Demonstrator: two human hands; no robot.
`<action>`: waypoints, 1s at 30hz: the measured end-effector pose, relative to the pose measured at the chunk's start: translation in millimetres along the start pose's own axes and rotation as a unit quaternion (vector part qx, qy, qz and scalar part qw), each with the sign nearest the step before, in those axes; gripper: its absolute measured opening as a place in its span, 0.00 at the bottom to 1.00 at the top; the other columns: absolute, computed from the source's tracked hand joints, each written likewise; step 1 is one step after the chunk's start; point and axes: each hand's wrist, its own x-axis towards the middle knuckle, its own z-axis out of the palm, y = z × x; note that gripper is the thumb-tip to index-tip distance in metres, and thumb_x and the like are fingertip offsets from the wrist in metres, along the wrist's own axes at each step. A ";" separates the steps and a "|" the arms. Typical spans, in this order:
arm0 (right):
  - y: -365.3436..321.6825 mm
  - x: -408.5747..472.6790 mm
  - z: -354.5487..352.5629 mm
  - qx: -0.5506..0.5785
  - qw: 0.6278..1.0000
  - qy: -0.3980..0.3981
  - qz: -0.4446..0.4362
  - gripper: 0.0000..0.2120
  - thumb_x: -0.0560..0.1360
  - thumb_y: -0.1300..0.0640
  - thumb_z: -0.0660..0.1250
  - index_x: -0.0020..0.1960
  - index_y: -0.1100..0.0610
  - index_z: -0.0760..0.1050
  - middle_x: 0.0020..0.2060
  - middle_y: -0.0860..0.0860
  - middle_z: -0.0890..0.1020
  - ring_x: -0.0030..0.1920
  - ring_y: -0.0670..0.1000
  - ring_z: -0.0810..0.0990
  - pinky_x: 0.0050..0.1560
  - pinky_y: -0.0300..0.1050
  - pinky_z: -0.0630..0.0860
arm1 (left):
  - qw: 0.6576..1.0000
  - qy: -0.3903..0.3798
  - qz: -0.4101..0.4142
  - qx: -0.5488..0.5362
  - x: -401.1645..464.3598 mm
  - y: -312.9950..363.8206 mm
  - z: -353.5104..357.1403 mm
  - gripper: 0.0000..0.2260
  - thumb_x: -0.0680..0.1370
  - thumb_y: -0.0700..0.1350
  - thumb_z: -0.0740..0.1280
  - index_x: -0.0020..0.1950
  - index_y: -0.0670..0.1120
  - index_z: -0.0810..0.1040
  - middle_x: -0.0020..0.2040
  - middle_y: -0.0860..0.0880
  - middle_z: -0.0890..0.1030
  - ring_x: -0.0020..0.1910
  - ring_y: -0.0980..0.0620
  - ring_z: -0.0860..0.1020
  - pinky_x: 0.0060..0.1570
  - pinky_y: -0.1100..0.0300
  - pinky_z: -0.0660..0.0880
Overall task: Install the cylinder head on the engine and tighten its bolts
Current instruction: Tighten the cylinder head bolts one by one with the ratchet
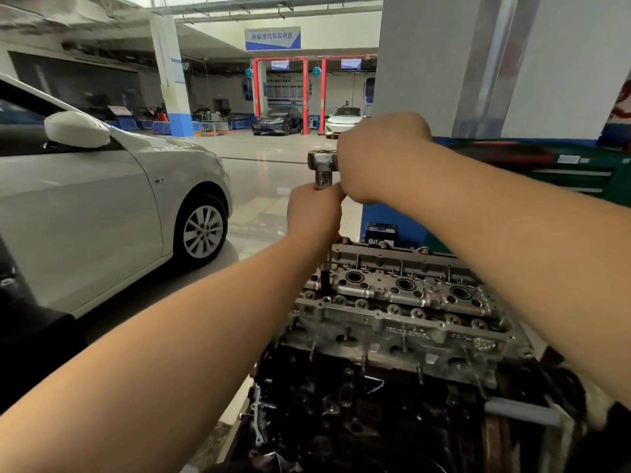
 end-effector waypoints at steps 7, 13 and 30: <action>14.3 4.2 14.9 0.151 0.987 0.011 -0.046 0.06 0.78 0.60 0.63 0.43 0.55 0.71 0.39 0.51 0.75 0.37 0.54 0.72 0.35 0.47 0.64 | 0.998 -0.027 -0.015 0.047 1.1 -1.1 1.7 0.05 0.76 0.40 0.64 0.40 0.43 0.72 0.34 0.42 0.69 0.31 0.44 0.66 0.23 0.61 0.65; 6.0 6.2 20.6 0.301 0.952 -0.002 -0.053 0.09 0.77 0.66 0.63 0.51 0.53 0.75 0.44 0.51 0.77 0.51 0.57 0.78 0.45 0.48 0.70 | 0.995 0.071 0.062 0.019 -23.5 -14.9 10.4 0.13 0.75 0.45 0.66 0.34 0.51 0.65 0.26 0.56 0.66 0.28 0.53 0.62 0.31 0.56 0.61; 10.8 -1.0 24.0 0.374 0.923 0.004 -0.086 0.14 0.79 0.66 0.60 0.57 0.51 0.77 0.51 0.52 0.81 0.54 0.57 0.77 0.54 0.53 0.74 | 0.989 -0.147 -0.018 -0.007 -4.5 -6.5 -7.7 0.21 0.75 0.40 0.64 0.23 0.51 0.66 0.23 0.48 0.63 0.21 0.49 0.59 0.25 0.61 0.58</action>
